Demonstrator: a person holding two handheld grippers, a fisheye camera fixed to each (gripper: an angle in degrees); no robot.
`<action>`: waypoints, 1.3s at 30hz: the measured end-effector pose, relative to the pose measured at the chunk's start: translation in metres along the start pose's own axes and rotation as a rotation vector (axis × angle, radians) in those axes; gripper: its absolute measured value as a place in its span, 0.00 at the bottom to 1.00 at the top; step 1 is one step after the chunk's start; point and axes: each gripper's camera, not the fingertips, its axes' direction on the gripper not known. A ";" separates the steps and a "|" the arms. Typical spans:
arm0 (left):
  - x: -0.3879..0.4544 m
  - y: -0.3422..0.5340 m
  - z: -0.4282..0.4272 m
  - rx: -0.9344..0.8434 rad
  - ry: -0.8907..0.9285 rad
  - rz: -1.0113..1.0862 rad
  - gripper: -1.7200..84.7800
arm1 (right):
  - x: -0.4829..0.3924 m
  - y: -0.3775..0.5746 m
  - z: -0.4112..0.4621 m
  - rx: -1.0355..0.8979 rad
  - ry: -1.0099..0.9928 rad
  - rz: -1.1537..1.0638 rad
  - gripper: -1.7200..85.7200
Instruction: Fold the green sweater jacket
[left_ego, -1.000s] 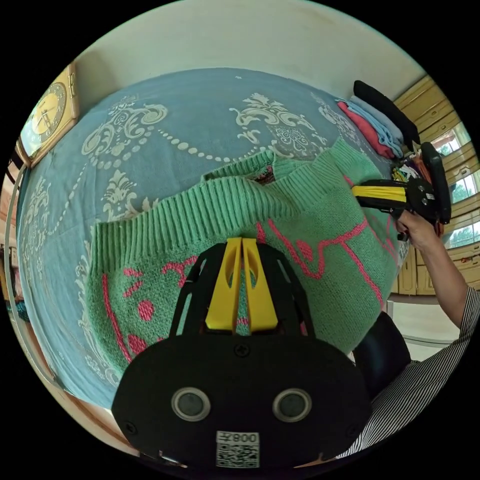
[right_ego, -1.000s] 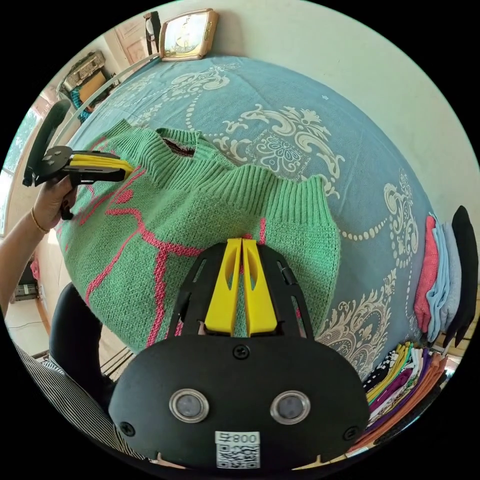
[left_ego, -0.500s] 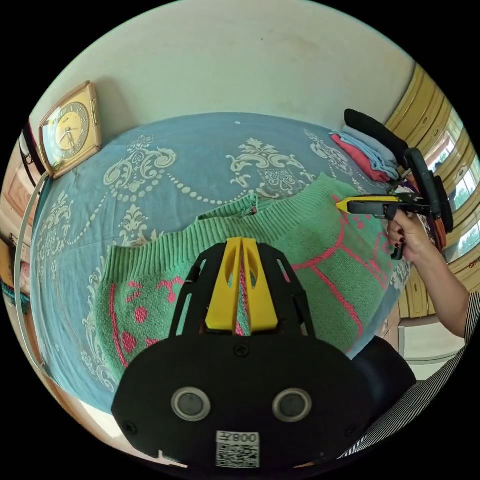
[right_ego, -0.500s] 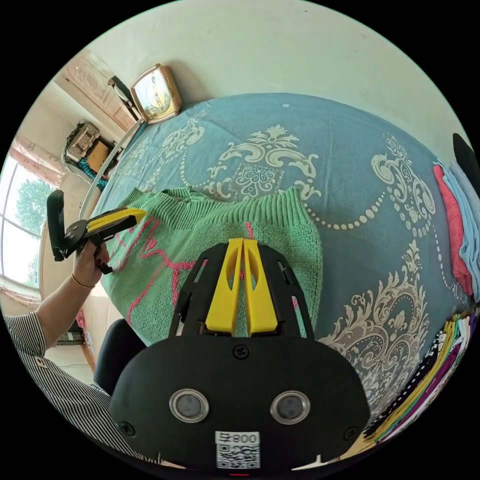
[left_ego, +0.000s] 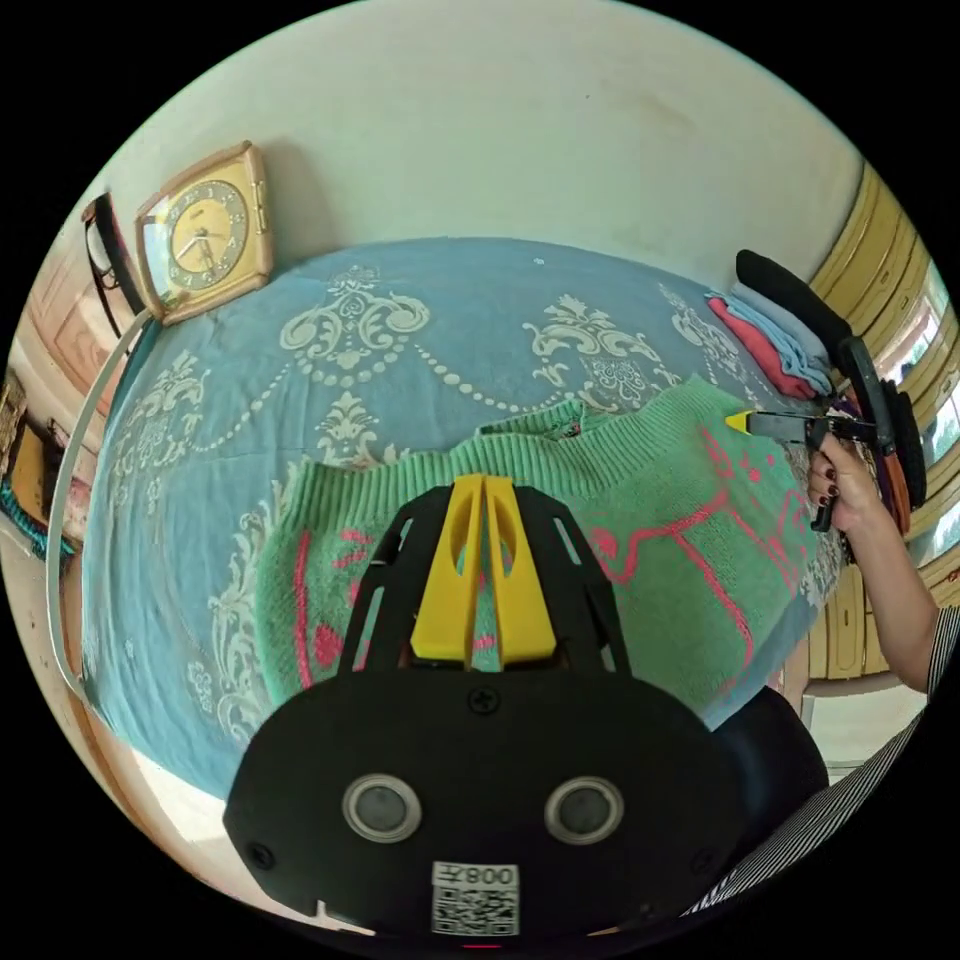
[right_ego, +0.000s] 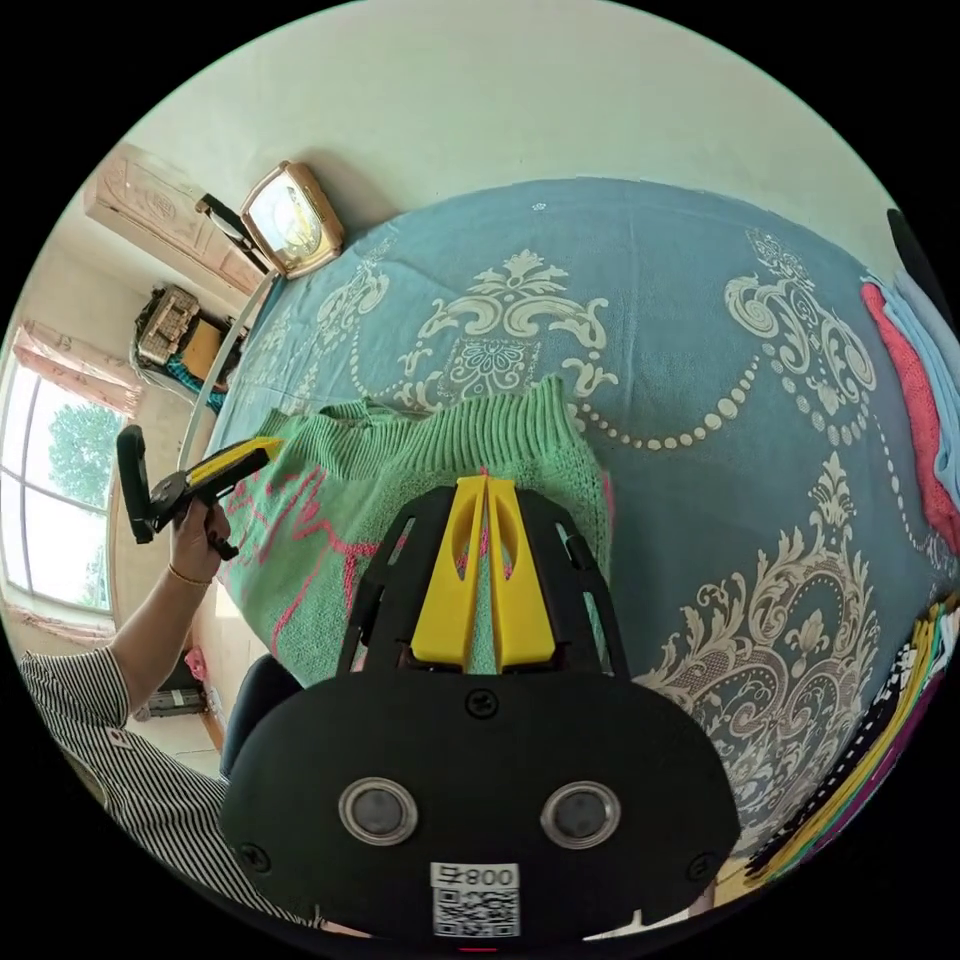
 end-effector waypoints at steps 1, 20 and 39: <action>-0.011 0.010 -0.016 0.016 -0.028 -0.030 0.02 | 0.007 0.008 -0.012 0.043 -0.025 0.015 0.02; 0.033 0.060 -0.102 0.007 0.165 -0.112 0.02 | 0.117 0.115 -0.062 0.197 -0.264 0.266 0.02; 0.172 0.092 -0.203 -0.110 0.073 0.062 0.02 | 0.176 0.326 -0.060 0.189 -0.331 0.447 0.02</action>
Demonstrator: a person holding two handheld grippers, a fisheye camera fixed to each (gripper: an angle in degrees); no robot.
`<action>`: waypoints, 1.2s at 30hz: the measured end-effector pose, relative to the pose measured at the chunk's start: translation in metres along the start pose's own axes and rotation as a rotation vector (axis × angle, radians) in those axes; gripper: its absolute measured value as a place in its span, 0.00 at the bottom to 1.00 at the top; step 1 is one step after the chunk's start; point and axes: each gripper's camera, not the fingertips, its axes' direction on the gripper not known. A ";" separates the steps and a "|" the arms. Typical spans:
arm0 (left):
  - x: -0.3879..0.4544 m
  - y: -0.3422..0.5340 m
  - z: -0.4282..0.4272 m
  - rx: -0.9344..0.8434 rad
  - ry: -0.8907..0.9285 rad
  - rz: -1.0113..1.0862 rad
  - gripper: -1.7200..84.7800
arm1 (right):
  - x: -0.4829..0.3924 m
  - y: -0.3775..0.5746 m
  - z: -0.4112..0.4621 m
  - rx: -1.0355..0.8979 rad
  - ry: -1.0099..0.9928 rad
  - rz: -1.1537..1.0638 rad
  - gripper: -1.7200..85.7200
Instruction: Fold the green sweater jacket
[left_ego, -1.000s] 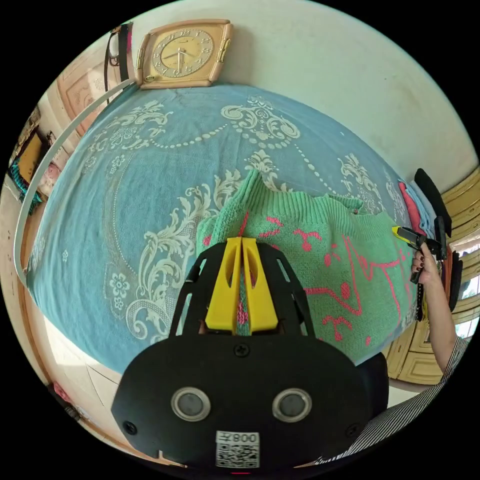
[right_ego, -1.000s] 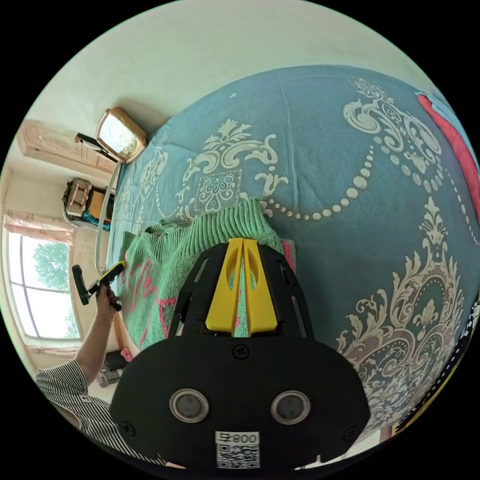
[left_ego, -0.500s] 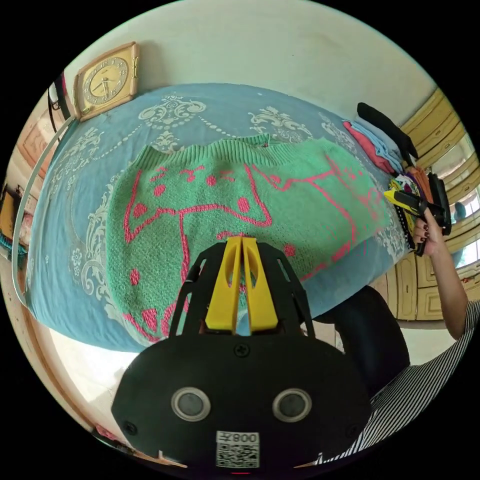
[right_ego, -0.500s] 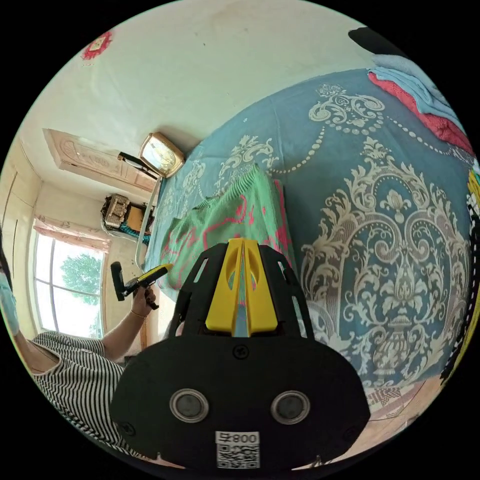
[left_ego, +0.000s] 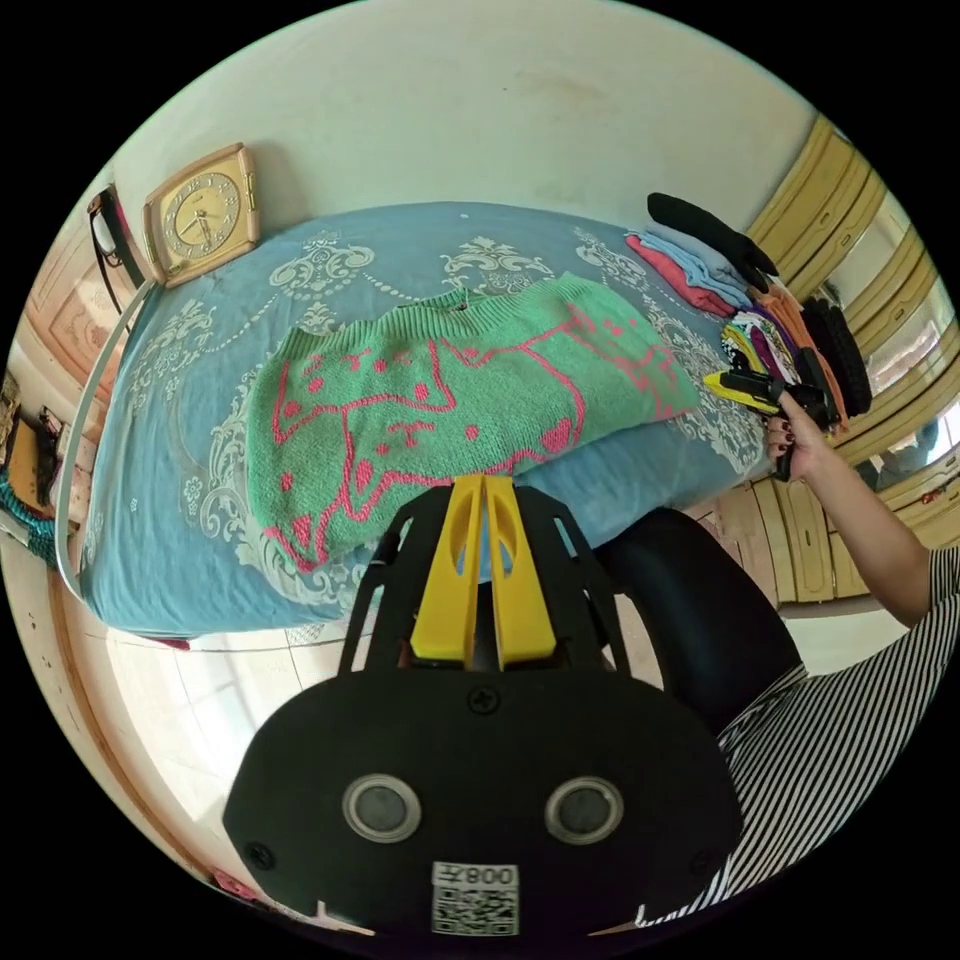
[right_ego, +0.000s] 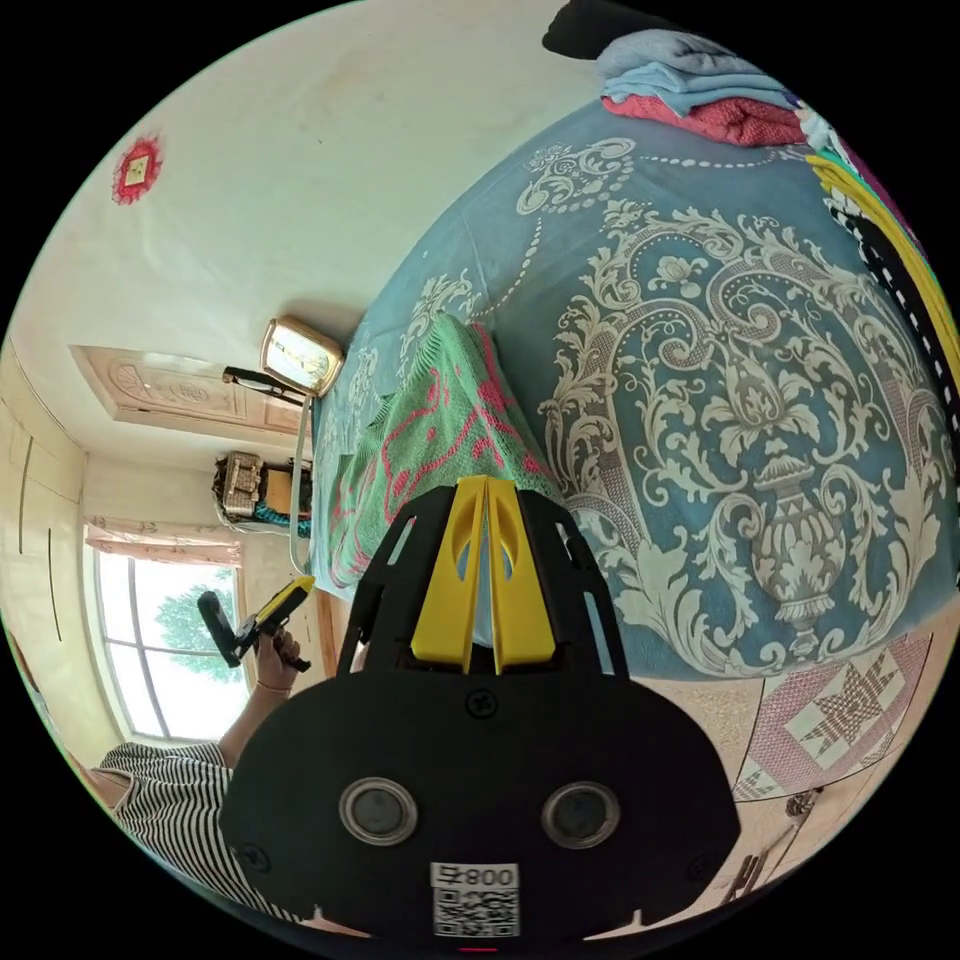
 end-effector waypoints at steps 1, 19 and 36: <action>0.009 0.007 -0.002 -0.021 0.014 0.002 0.02 | 0.009 0.006 -0.001 -0.010 -0.021 0.010 0.02; 0.178 -0.069 -0.011 -0.025 0.139 0.189 0.03 | 0.118 0.059 -0.018 0.089 -0.181 0.126 0.08; 0.348 -0.139 0.018 -0.060 0.193 0.471 0.11 | 0.170 0.073 0.037 0.058 -0.431 0.292 0.06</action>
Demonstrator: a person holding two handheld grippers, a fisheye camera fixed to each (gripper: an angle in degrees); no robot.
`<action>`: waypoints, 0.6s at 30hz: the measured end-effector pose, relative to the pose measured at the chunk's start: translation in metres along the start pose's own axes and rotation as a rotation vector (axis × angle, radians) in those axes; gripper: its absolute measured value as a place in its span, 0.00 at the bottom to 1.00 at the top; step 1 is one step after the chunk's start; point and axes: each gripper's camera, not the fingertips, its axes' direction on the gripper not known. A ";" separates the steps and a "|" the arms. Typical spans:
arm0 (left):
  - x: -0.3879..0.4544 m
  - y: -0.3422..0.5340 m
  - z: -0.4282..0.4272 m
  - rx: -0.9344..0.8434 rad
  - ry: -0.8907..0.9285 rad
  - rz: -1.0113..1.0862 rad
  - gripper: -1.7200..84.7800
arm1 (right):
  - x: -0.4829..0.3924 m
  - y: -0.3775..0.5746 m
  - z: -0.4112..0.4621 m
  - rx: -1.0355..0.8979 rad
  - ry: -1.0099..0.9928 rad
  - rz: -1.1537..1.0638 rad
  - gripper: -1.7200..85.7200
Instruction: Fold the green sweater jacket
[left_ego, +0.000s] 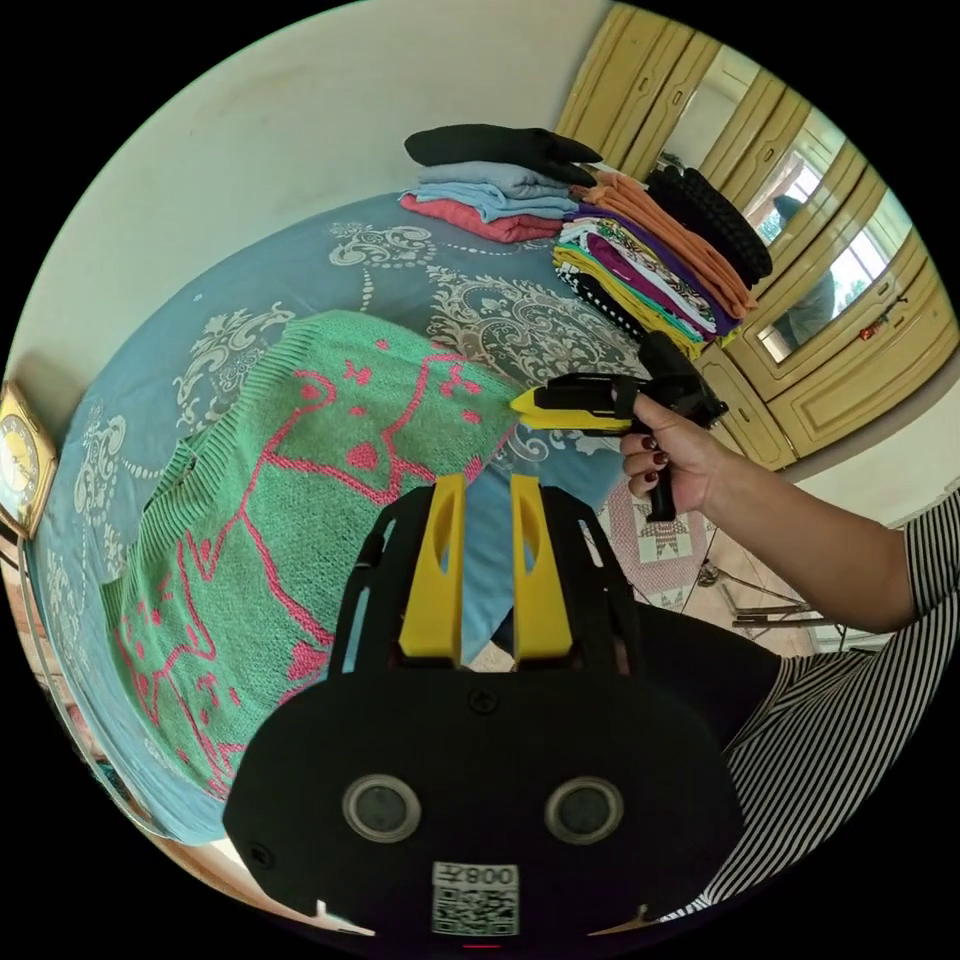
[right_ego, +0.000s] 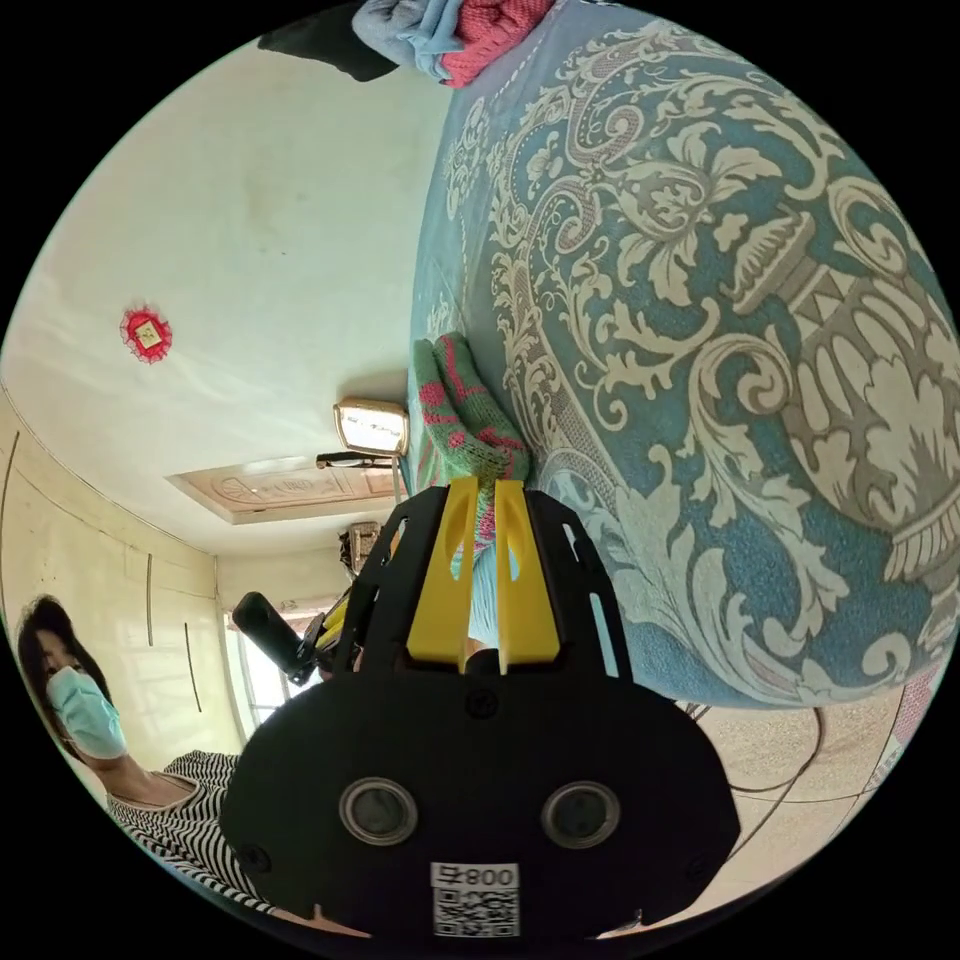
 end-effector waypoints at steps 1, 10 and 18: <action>0.008 -0.009 0.001 0.001 -0.026 0.021 0.12 | -0.005 0.002 -0.001 -0.002 -0.010 -0.023 0.06; 0.058 -0.067 0.035 -0.101 -0.250 0.185 0.15 | -0.075 0.005 0.017 -0.029 -0.052 -0.209 0.04; 0.032 -0.059 0.026 -0.034 -0.206 0.008 0.05 | -0.130 0.000 0.049 -0.133 0.037 -0.363 0.05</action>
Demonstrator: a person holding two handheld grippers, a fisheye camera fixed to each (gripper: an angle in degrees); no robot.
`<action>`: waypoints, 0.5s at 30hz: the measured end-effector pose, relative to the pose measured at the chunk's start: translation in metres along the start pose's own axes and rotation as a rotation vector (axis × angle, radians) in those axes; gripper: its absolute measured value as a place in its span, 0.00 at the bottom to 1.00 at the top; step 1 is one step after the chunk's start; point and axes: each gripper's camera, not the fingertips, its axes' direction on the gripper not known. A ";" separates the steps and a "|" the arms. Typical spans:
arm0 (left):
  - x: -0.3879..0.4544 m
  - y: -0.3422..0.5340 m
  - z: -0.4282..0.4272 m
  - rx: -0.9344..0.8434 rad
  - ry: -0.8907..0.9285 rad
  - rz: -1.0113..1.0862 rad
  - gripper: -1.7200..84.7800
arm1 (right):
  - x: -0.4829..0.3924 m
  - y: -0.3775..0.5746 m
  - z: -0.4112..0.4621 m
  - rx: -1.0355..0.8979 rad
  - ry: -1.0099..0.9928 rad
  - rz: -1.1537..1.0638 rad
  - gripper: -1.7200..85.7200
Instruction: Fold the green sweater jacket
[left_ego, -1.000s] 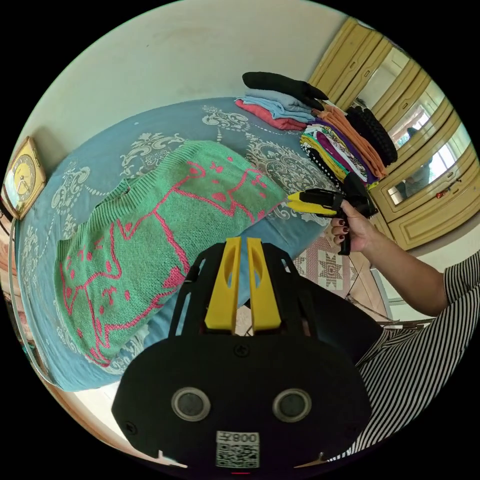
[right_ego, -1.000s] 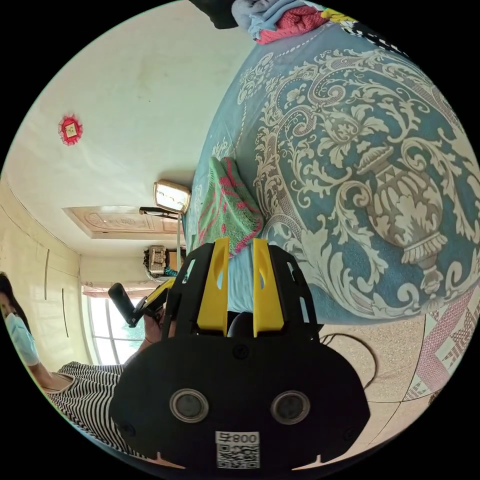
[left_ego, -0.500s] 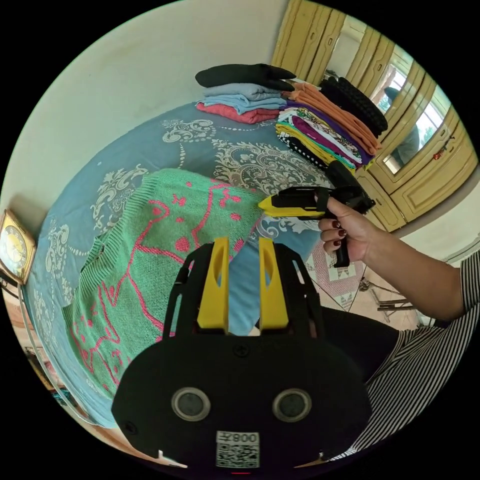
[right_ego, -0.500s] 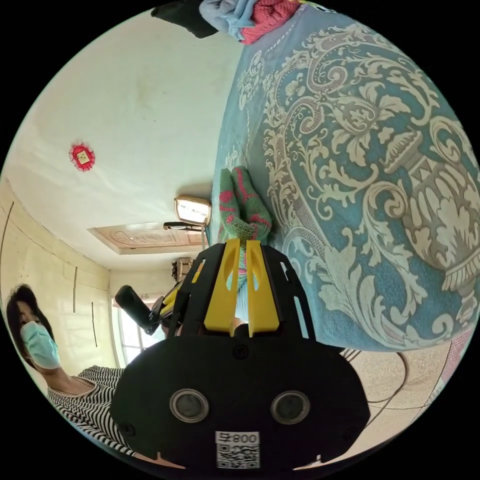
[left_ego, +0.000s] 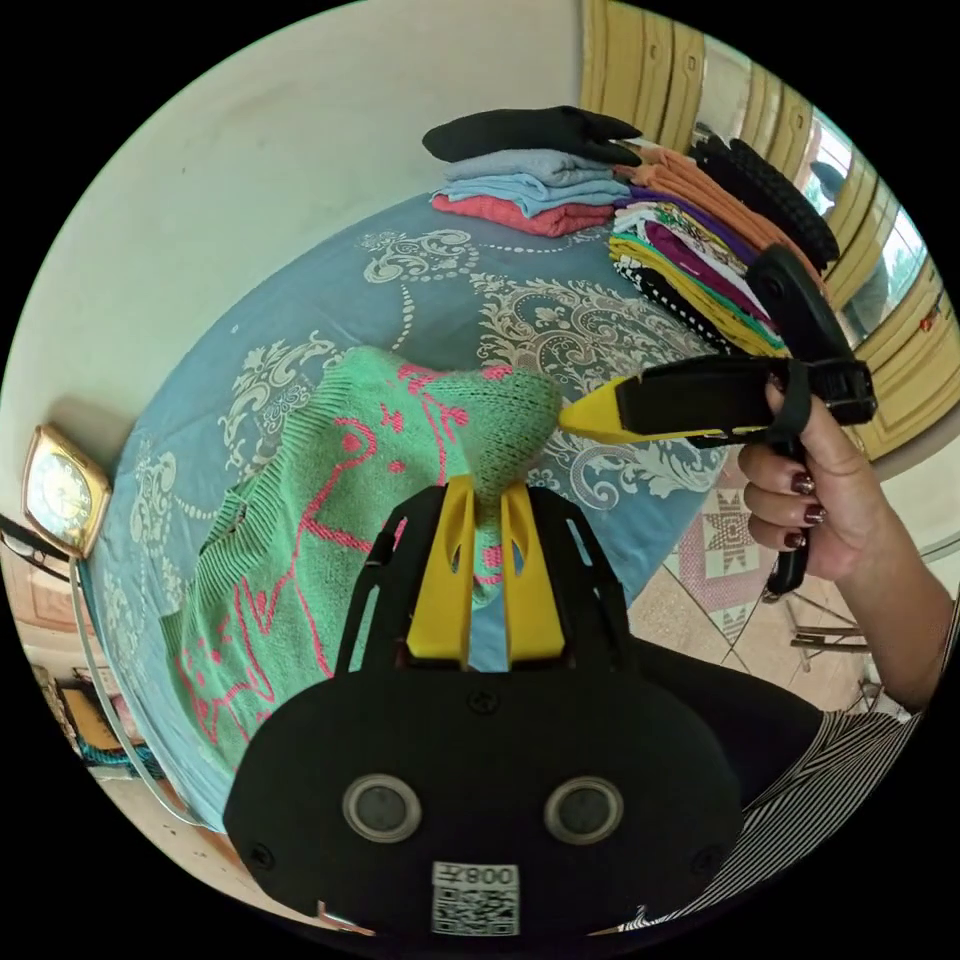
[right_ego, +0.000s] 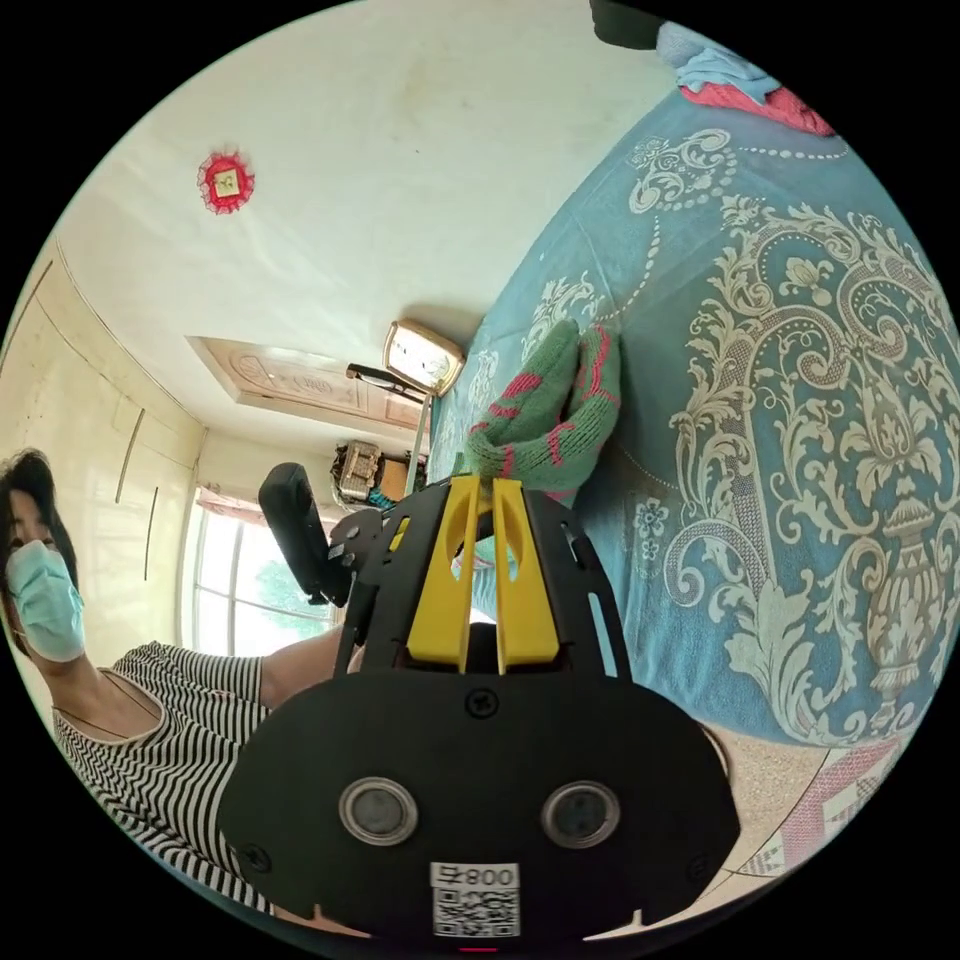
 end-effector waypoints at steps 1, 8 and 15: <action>-0.007 0.005 0.000 0.012 0.027 -0.028 0.05 | 0.002 -0.001 -0.002 0.003 -0.021 0.000 0.05; -0.013 0.025 0.010 0.031 0.052 -0.023 0.05 | 0.044 -0.037 0.003 0.038 -0.033 0.151 0.13; -0.026 0.050 0.019 0.034 0.020 0.029 0.06 | 0.070 -0.122 0.060 -0.042 -0.063 0.267 0.13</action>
